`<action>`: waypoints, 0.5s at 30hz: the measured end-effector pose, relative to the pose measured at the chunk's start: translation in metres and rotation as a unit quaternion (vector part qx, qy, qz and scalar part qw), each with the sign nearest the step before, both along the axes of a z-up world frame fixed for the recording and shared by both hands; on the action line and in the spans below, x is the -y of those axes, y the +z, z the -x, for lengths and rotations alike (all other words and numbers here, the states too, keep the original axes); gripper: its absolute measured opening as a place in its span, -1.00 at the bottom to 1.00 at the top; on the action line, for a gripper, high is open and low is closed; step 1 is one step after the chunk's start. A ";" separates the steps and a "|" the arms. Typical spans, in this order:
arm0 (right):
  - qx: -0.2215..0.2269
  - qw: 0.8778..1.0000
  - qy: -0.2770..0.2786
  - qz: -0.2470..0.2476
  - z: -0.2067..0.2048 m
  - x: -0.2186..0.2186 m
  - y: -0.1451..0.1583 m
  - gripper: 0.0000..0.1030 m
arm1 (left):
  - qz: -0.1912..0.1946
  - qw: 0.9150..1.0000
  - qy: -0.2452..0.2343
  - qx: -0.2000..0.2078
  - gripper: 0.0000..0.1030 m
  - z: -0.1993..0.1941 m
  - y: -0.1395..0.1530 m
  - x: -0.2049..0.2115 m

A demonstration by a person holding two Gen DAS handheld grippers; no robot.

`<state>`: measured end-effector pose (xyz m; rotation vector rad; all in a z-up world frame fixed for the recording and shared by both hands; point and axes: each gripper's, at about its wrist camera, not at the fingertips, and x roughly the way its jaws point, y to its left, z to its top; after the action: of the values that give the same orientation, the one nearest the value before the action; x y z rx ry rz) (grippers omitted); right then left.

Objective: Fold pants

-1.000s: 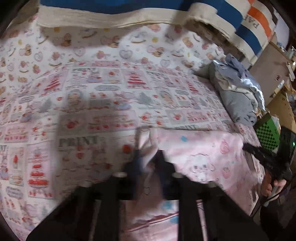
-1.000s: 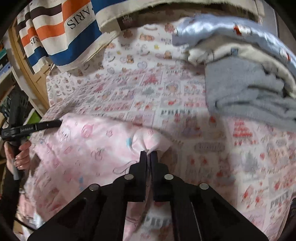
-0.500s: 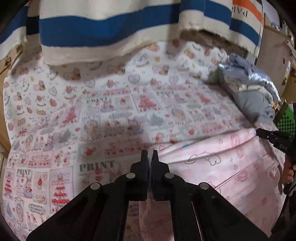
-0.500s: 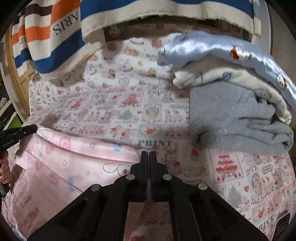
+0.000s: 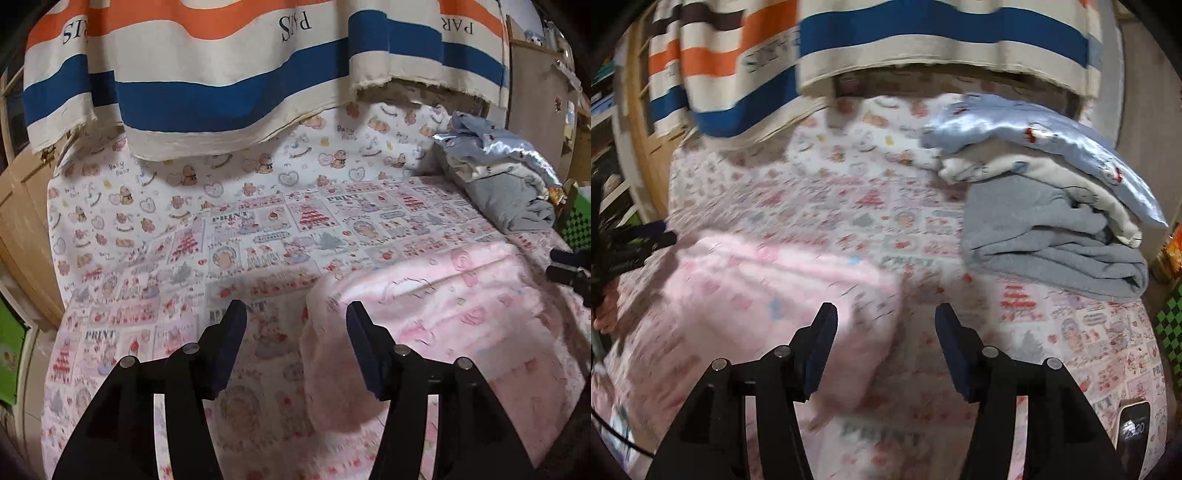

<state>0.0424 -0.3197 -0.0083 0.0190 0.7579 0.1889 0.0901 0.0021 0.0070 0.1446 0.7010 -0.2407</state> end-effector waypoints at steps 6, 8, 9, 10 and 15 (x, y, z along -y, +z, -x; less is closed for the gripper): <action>-0.031 0.999 -0.005 -0.026 0.010 0.000 -0.019 0.10 | 0.010 1.000 -0.006 -0.012 0.12 0.023 -0.007 0.005; -0.033 0.999 -0.005 -0.035 0.009 0.003 -0.025 -0.07 | 0.006 1.000 -0.010 -0.018 0.12 0.027 -0.012 0.009; -0.036 0.999 -0.005 -0.040 0.009 0.004 -0.028 -0.31 | 0.005 1.000 -0.011 -0.020 0.11 0.029 -0.014 0.011; -0.043 0.998 -0.002 -0.052 0.007 0.006 -0.031 -0.48 | 0.006 1.000 -0.014 -0.023 0.11 0.030 -0.016 0.013; -0.031 0.998 0.000 -0.061 0.016 0.005 -0.028 -0.97 | 0.016 0.998 -0.042 -0.041 -0.88 0.039 -0.023 0.019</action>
<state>0.0268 -0.3245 -0.0365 0.1411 0.8072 0.2352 0.0511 -0.0169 -0.0162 0.1348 0.7741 -0.3388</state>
